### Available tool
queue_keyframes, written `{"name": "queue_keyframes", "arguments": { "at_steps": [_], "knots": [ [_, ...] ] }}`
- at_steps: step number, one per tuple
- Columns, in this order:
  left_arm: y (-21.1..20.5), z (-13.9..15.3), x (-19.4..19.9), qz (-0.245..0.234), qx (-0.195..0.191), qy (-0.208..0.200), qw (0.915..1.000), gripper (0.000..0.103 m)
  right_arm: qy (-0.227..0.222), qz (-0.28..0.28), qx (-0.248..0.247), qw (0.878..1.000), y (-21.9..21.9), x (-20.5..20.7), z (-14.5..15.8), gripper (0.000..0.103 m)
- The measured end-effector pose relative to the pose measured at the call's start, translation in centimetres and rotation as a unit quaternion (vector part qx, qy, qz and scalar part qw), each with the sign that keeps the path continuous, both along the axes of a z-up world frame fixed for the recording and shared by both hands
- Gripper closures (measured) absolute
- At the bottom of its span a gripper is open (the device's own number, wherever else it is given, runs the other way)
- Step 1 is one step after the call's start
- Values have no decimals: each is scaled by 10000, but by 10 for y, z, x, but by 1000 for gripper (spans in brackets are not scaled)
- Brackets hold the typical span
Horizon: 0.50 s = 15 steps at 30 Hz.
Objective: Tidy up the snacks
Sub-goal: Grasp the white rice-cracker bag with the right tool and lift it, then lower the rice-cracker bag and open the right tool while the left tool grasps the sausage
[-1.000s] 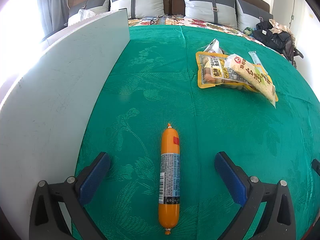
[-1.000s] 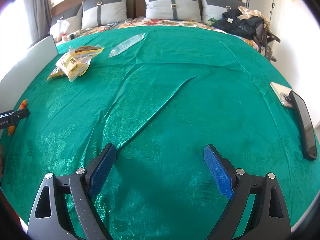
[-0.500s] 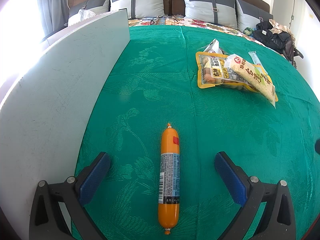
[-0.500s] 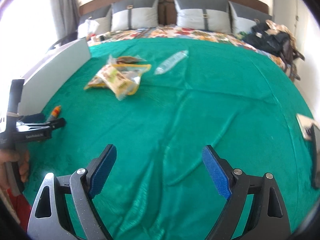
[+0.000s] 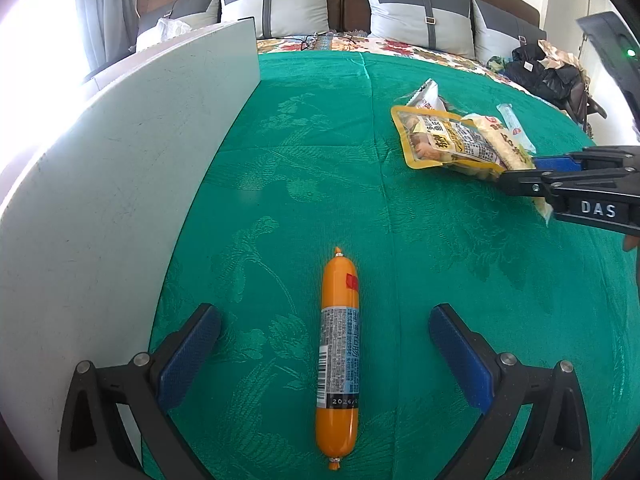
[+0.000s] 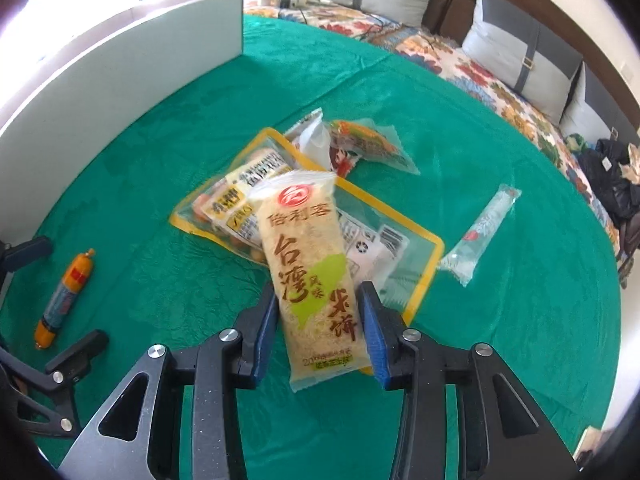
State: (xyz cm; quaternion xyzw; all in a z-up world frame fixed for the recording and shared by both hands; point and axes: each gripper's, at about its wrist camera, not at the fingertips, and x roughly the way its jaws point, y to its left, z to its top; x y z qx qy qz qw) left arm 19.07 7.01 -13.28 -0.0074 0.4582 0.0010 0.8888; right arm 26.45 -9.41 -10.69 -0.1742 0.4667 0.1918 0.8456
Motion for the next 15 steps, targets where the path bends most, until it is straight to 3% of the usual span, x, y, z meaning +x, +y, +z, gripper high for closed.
{"name": "queue_keyframes", "arguments": {
  "at_steps": [2,8,15],
  "knots": [
    [0,0,1,1,-1,1,10000,0,-44,-162,305,9994,-14,-14,7,74],
    [0,0,1,4,6,2,10000,0,162,-717,1044,9918,-63,-75,21,74],
    [0,0,1,4,6,1,10000,0,261,-1409,752,9868,-101,-136,-1,74]
  ]
}}
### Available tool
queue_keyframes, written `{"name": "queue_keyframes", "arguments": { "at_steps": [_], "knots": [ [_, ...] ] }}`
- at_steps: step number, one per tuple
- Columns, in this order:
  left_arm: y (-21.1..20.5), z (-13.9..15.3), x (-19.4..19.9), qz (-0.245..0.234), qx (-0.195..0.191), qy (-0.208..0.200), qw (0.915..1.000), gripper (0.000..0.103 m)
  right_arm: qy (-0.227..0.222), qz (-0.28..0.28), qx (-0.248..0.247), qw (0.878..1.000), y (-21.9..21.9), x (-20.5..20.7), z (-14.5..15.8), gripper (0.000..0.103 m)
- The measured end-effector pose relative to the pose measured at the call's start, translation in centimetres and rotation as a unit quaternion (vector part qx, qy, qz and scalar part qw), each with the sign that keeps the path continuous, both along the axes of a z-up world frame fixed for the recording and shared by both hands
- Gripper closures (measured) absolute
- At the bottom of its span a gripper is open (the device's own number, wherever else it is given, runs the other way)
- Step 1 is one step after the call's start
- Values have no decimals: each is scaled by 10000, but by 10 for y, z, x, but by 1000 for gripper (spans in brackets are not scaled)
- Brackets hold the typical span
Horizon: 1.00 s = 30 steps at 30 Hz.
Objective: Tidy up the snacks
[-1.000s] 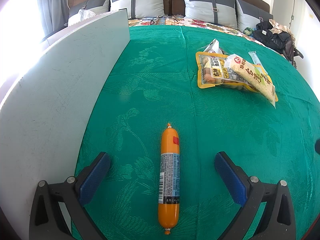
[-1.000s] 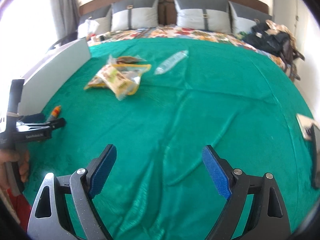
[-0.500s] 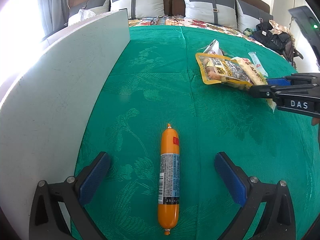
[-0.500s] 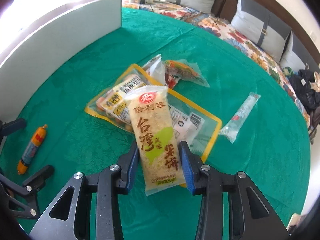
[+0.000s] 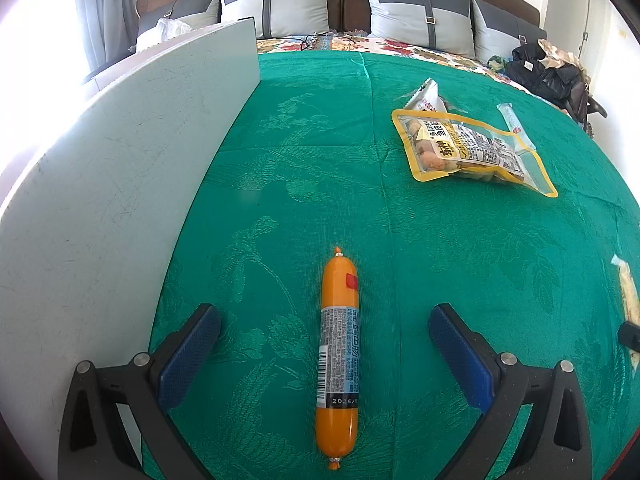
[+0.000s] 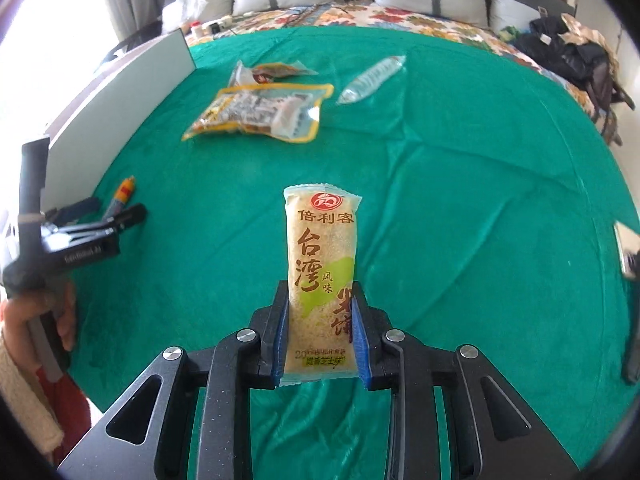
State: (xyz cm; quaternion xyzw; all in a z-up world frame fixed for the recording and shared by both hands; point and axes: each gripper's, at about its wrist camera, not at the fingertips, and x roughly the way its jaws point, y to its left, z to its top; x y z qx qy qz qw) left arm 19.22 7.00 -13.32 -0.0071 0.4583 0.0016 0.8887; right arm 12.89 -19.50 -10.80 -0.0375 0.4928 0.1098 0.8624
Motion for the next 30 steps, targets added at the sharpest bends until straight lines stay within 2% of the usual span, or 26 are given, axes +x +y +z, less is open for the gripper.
{"name": "queue_keyframes", "arguments": {
  "at_steps": [2,3,8,10,12,16,18,20,21,24,26,27,28,29,30],
  "knots": [
    [0,0,0,0,2,-1,10000,0,1,-105,-68,9999,-2,-4,-11,73],
    [0,0,0,0,0,1,10000,0,-181,-155,-2,9997,-5,-6,-12,70],
    [0,-1,0,1,1,1,10000,0,-559,-66,109,9984,1,-16,-18,38],
    [0,-1,0,1,0,1,10000,0,-778,99,-151,9968,10,-21,-22,33],
    [-1,-1,0,1,0,1,10000,0,-779,-13,-12,9970,6,-23,-23,22],
    [-1,0,0,-6,-5,17,10000,0,-751,-26,142,9971,-3,-27,-21,22],
    [-1,0,1,-246,-30,208,9995,0,-548,-117,559,9969,-16,-26,-16,22],
    [-1,3,6,-639,-33,635,9959,1,-303,-356,1187,9918,-35,-22,-11,22],
    [-2,4,6,-761,-74,798,9939,2,-194,-478,1345,9896,-43,-17,-9,22],
    [1,10,4,-829,-253,968,9915,15,10,-446,1068,9933,-42,-2,-2,23],
    [1,12,3,-706,-153,952,9928,31,123,-129,720,9972,-25,6,0,23],
    [0,14,2,-654,-4,907,9937,52,174,23,511,9985,-15,9,-1,25],
    [-1,16,0,-670,59,843,9942,82,256,155,266,9992,-5,11,-4,26],
    [0,18,-1,-687,-18,868,9939,87,361,249,43,9990,2,12,-9,33],
    [2,18,-2,-630,-56,899,9939,88,479,257,-131,9984,6,14,-14,58]
  ]
}}
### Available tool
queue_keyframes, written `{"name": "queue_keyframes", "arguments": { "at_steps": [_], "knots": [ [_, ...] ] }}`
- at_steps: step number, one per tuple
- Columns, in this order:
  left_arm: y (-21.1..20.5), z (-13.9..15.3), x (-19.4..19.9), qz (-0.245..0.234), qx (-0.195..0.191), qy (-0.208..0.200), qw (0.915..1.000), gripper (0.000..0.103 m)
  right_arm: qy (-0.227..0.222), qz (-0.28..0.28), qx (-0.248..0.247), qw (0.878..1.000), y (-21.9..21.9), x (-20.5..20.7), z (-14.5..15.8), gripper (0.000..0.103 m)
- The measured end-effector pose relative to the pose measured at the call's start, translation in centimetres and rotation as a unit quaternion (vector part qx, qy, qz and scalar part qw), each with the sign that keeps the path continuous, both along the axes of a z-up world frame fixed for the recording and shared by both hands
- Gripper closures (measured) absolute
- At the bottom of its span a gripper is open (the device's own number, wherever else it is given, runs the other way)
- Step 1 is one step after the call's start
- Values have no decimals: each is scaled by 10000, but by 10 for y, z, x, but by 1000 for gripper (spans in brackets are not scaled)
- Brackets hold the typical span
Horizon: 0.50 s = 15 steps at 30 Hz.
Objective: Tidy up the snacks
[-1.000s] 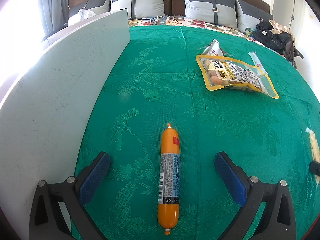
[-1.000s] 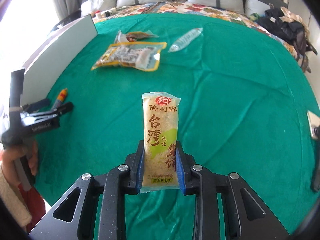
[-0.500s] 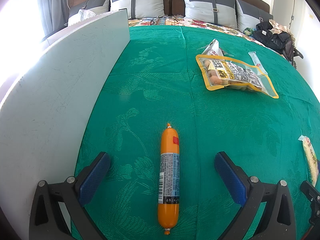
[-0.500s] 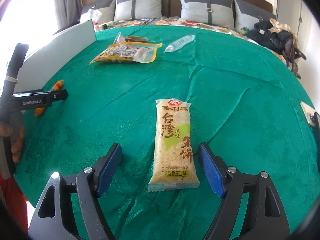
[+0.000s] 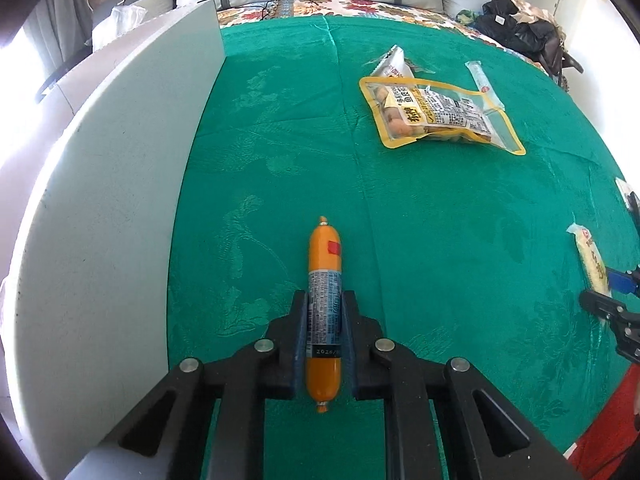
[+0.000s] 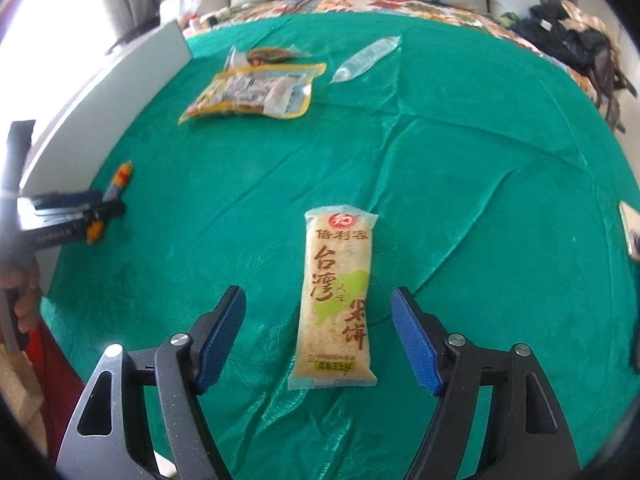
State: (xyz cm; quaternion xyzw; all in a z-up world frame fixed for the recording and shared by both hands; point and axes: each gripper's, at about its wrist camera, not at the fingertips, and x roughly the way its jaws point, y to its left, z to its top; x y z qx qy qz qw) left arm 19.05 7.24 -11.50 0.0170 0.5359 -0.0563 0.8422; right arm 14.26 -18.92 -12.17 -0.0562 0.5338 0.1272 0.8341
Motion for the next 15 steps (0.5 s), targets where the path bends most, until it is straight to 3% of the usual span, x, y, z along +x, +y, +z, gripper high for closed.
{"name": "queue_keyframes", "arguments": {
  "at_steps": [2,6,10,15],
  "knots": [
    [9,3,-8,125,-217,-27,9997,88,-37,-214,-75,9997,-5,-6,5,75],
    [20,15,-36,206,-899,-142,9956,88,-130,-694,982,9927,-33,-31,27,75],
    [26,32,-66,325,-1669,-252,9851,88,5,-920,1068,9900,-45,-42,28,75],
    [54,85,-87,403,-2097,-713,9743,88,-59,-534,1113,9923,-6,-41,52,75]
  ]
}}
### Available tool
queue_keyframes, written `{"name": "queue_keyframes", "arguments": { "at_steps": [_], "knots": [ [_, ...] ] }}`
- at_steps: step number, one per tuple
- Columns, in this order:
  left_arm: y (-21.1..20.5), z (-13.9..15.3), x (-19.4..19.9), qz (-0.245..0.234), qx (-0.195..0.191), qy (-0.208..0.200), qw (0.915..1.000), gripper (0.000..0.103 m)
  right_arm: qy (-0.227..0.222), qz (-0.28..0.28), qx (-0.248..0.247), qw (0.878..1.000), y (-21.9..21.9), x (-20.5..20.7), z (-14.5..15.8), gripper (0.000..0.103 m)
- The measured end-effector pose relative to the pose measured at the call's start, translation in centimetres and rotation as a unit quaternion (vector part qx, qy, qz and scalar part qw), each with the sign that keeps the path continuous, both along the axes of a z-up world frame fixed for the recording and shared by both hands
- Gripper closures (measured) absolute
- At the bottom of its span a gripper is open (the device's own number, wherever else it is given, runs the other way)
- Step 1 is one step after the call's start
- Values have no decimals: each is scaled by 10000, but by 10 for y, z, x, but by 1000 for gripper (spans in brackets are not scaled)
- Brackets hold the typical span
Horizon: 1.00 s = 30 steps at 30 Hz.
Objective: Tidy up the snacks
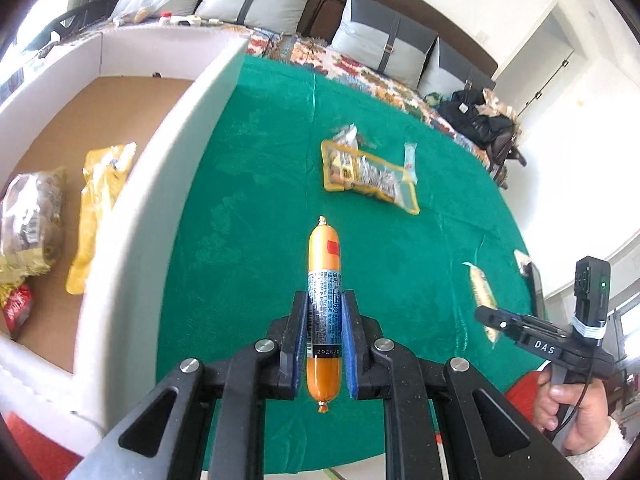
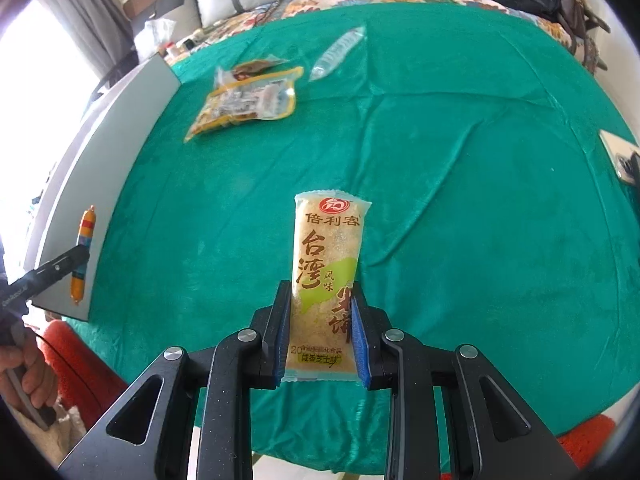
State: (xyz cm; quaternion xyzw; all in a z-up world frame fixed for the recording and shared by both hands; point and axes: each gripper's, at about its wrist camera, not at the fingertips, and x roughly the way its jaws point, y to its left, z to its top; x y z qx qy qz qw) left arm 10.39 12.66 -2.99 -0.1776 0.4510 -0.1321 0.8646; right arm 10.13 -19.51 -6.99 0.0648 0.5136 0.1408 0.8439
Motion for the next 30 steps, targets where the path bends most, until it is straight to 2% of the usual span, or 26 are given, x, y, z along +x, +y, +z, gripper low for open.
{"name": "queue_keyframes", "arguments": {
  "at_steps": [2,4,7,11,12,14,15,16,19,21,23,25,28,30],
  "knots": [
    [26,24,-2,220,-72,-207,9995,88,-228,389,123,9989,36,6,25,75],
    [58,42,-1,518,20,-328,9981,88,-474,836,344,9948,81,10,56,75],
    [111,53,2,1092,461,-322,9924,88,-782,1533,691,9827,155,13,98,75],
    [168,46,3,1661,1034,-166,9805,88,-857,2251,1057,9648,249,12,122,75],
    [176,41,3,1725,1179,-59,9779,84,-830,2357,1125,9617,268,12,122,73],
    [189,28,1,1771,1344,168,9748,66,-645,2478,1274,9582,295,14,111,65],
    [192,21,-2,1809,1423,216,9729,50,-479,2490,1334,9581,303,17,102,49],
    [192,17,-7,1856,1503,198,9708,41,-366,2428,1351,9599,306,17,94,44],
    [184,11,-23,1857,1596,68,9695,30,-306,2195,1377,9654,287,16,72,44],
    [170,13,-32,1759,1563,-59,9719,30,-433,2067,1161,9705,260,14,56,43],
    [147,19,-36,1580,1463,-237,9763,26,-708,1894,663,9771,224,14,40,37],
    [118,29,-38,1328,1310,-468,9813,20,-910,1623,-39,9825,180,16,15,36],
    [63,37,-31,755,1101,-663,9888,16,-929,1073,-852,9862,105,19,-22,36],
    [23,32,-20,272,1045,-655,9920,11,-927,590,-1109,9877,54,19,-37,36]
  ]
}}
